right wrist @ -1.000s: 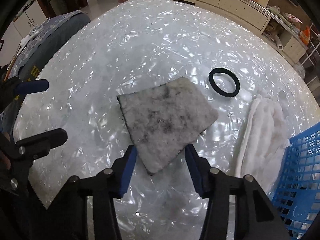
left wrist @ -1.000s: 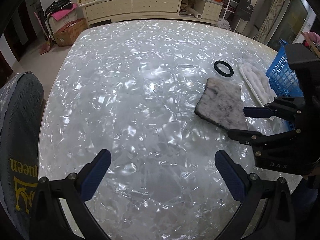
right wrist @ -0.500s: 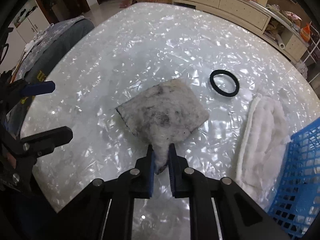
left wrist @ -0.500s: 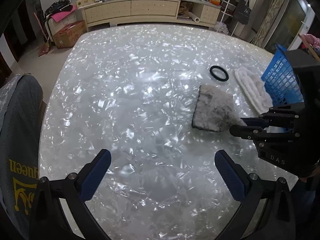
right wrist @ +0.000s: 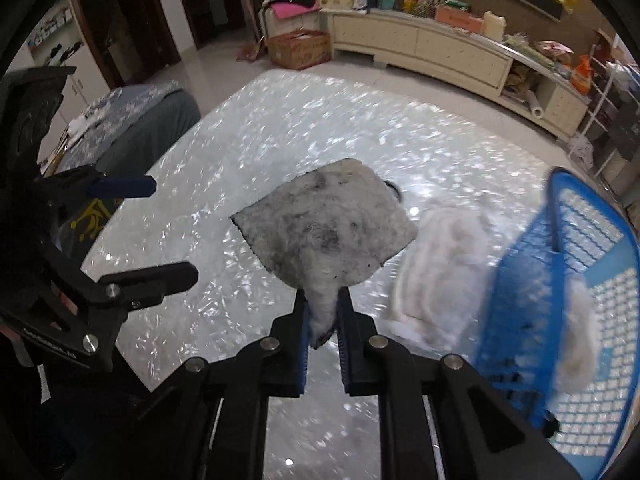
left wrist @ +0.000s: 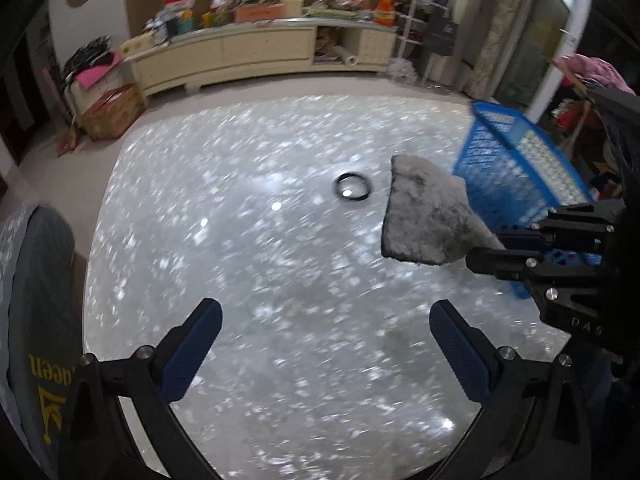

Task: Organize soft objects
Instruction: 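Carry the grey pad into the basket with the right gripper while the left grasps the white gauze cloth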

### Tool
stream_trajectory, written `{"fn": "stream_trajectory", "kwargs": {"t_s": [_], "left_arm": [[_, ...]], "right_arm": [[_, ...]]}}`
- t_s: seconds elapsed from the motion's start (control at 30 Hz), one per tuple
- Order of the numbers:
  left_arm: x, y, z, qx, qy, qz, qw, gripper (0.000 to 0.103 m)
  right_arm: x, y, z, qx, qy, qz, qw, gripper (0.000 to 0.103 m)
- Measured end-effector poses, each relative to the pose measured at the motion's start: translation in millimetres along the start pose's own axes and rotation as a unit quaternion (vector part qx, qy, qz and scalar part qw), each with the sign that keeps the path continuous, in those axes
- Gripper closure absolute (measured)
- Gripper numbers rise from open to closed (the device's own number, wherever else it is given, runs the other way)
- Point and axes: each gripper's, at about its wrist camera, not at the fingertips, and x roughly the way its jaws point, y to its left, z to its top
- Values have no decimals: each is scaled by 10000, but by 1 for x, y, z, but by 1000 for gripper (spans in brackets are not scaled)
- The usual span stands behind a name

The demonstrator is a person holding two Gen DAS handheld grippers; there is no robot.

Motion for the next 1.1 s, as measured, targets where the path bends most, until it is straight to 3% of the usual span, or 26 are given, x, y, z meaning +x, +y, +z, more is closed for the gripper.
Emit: {"fn": "stream_trajectory", "kwargs": {"t_s": [0.13,0.43,0.97,1.1], "left_arm": [[-10,-27,10,315,-266,-108,9991,0],[2,-67,32,521,95,-515,9973,0],[39,-111,69,990,288,-741,9919,0],[61,-119,76,1100,390,-784,9901,0]], "right_arm": [[-32,-19,-11,159,-207,-125,9996,92],[-79,-67,-34,609,-513,-499,9956,91],[-79,-127,-57,1288,-497,-1090,9844,91],[-73,-137,-60,1472,-407,-994,9833,91]]}}
